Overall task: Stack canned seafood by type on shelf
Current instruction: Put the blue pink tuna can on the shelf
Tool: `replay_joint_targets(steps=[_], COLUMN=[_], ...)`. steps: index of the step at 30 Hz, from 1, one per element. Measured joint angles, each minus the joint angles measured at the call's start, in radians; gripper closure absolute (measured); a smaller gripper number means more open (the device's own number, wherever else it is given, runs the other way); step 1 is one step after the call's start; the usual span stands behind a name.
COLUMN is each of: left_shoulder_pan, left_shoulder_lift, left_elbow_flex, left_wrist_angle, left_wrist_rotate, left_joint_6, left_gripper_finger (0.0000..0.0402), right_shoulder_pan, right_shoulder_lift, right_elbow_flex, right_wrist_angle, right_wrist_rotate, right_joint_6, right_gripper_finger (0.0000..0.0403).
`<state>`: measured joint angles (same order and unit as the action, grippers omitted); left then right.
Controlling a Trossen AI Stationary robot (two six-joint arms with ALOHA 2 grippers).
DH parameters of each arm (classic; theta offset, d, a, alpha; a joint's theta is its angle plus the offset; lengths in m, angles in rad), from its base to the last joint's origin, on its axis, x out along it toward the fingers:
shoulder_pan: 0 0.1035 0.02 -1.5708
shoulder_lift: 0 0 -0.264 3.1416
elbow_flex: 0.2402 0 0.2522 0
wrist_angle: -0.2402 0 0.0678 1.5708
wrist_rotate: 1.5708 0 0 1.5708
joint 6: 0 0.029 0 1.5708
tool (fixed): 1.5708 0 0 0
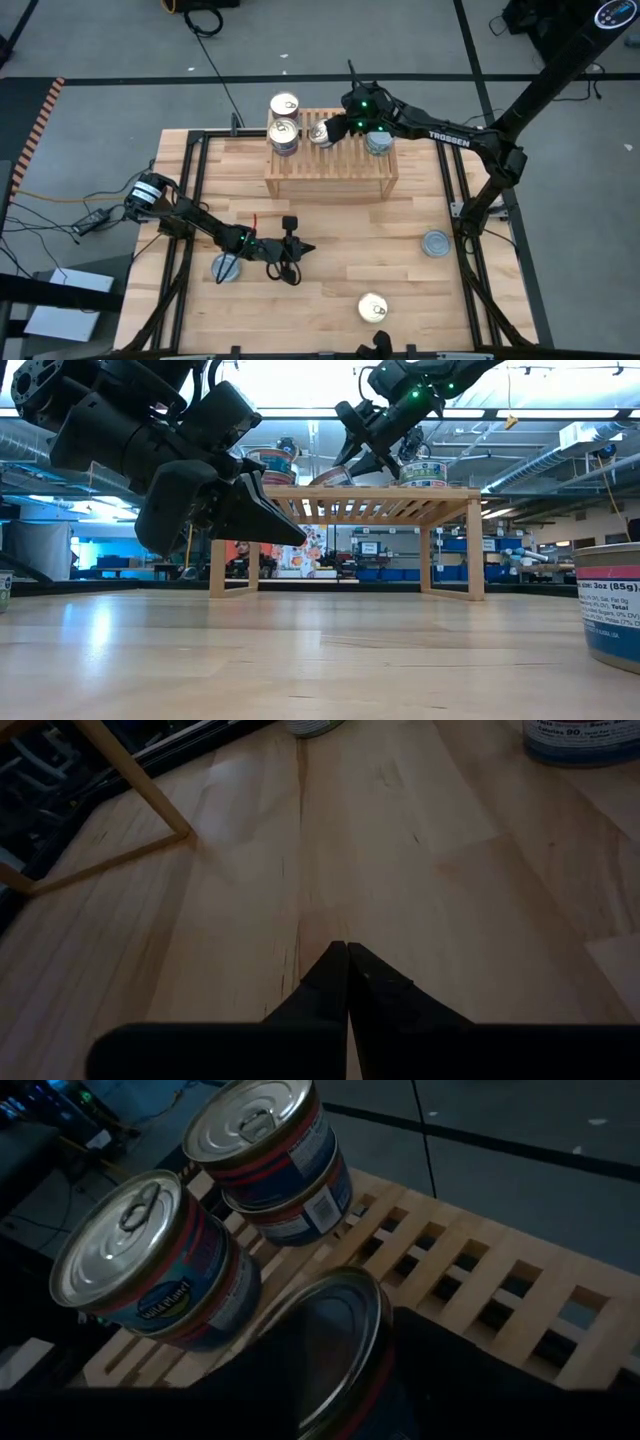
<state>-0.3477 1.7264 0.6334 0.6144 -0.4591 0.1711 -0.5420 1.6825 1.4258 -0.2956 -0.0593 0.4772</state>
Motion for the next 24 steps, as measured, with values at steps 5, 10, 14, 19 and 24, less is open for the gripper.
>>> replay_joint_targets(steps=[5, 10, 14, 19, 24], left_shoulder_pan=[0.0, 0.0, 0.0, 0.0, 0.0], left_shoulder_lift=[0.0, 0.0, 0.0, 0.0, 0.0], left_elbow_flex=[0.0, 0.0, 0.0, 0.0, 0.0], left_wrist_angle=[0.0, 0.0, -0.002, -0.004, -0.004], left_wrist_rotate=[0.0, 0.0, 0.0, 0.0, 0.0], left_joint_6=[0.0, 0.0, 0.0, 0.0, 0.0], left_gripper_finger=[0.0394, 0.0394, 0.0394, 0.0394, 0.0394], right_shoulder_pan=[0.0, 0.001, 0.009, 0.046, 0.11], right_shoulder_lift=[-0.001, -0.001, -0.001, -0.001, -0.002], right_elbow_flex=[0.0, 0.001, 0.047, 0.152, 0.217], right_wrist_angle=[-0.02, -0.028, -0.084, -0.168, -0.264], right_wrist_rotate=[0.012, 0.04, 0.077, 0.117, 0.242], right_joint_6=[-0.01, -0.026, -0.044, -0.171, -0.378], right_gripper_finger=[0.0266, 0.0274, 0.0266, 0.0248, 0.0283])
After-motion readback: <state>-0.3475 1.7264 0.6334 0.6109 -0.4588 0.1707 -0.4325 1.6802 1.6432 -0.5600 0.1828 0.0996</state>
